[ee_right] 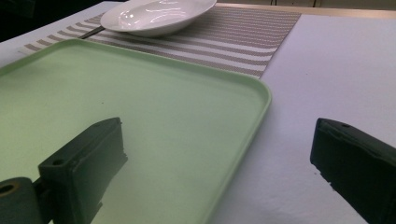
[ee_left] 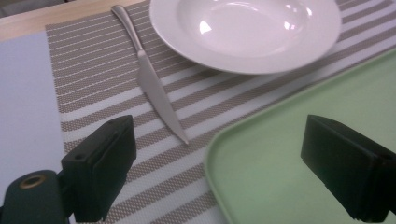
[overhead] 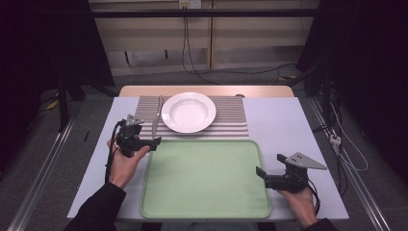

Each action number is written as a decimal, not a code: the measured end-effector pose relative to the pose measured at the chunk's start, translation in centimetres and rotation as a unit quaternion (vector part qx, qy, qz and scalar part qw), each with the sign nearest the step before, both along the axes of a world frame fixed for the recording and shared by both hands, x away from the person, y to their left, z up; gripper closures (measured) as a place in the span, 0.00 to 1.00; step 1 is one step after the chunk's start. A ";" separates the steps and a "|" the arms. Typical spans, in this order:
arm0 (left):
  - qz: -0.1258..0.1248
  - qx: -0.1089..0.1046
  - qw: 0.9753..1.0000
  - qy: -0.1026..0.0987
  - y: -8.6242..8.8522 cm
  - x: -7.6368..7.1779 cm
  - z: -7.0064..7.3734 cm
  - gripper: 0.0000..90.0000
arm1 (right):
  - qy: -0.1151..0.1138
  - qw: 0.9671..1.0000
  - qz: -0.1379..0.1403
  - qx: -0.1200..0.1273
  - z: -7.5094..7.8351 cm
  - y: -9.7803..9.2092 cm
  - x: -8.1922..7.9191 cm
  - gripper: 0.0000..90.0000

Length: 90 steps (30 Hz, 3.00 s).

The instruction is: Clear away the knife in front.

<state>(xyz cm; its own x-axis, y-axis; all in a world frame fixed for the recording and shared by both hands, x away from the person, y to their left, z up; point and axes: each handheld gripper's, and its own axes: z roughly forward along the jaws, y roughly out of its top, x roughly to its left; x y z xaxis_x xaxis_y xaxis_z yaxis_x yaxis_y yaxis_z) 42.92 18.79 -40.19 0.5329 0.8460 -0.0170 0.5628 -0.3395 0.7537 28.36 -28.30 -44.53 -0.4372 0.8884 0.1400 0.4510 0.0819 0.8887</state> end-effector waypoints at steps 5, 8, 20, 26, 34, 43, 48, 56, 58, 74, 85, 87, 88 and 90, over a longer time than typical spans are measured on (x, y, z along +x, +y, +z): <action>-0.002 -0.014 1.000 0.020 0.5 1.7 0.1 0.12 | -0.002 1.000 0.005 -0.007 0.0 0.3 0.0 0.03; -0.009 0.003 1.000 0.014 0.3 2.4 0.6 0.12 | 0.001 1.000 0.003 -0.003 -0.1 0.2 0.0 0.03; 0.006 -0.028 1.000 0.011 0.6 7.4 1.2 0.13 | 0.004 1.000 0.003 0.002 -0.1 -0.1 -0.1 0.03; 0.013 -0.008 1.000 0.005 0.4 9.6 0.7 0.14 | 0.005 1.000 0.006 0.002 -0.1 0.0 -0.1 0.03; 0.042 0.001 0.999 0.009 0.0 12.3 -0.6 0.21 | 0.005 1.000 0.007 0.002 -0.1 0.0 -0.1 0.03; 0.056 0.008 0.998 0.033 -0.2 14.8 -2.1 0.36 | 0.009 1.000 0.008 0.001 -0.2 0.0 -0.1 0.03; 0.066 0.000 0.997 0.049 -0.6 15.4 -3.4 0.48 | 0.008 1.000 0.009 0.000 -0.2 0.0 -0.1 0.03; 0.076 -0.004 0.994 0.076 -0.8 16.3 -4.8 0.64 | 0.008 1.000 0.009 0.000 -0.2 0.0 -0.1 0.03; 0.074 0.004 0.994 0.074 -1.1 16.4 -4.8 0.68 | 0.008 1.000 0.009 0.000 -0.2 0.0 -0.1 0.03; 0.072 0.032 0.992 0.103 -2.6 17.2 -4.9 0.86 | 0.008 1.000 0.012 -0.001 -0.2 0.0 -0.1 0.03; 0.059 0.036 0.991 0.117 -1.7 16.5 -4.6 0.89 | 0.009 1.000 0.009 -0.003 -0.2 0.0 -0.2 0.03; 0.057 0.033 0.991 0.117 -1.4 16.1 -4.6 0.89 | 0.008 1.000 0.009 -0.004 -0.2 0.0 -0.2 0.03; 0.055 0.034 0.991 0.117 -1.2 15.8 -4.6 0.89 | 0.008 1.000 0.009 -0.004 -0.2 0.0 -0.2 0.03; 0.058 0.037 0.991 0.115 -1.1 15.2 -4.6 0.89 | 0.009 1.000 0.009 -0.004 -0.2 0.0 -0.3 0.03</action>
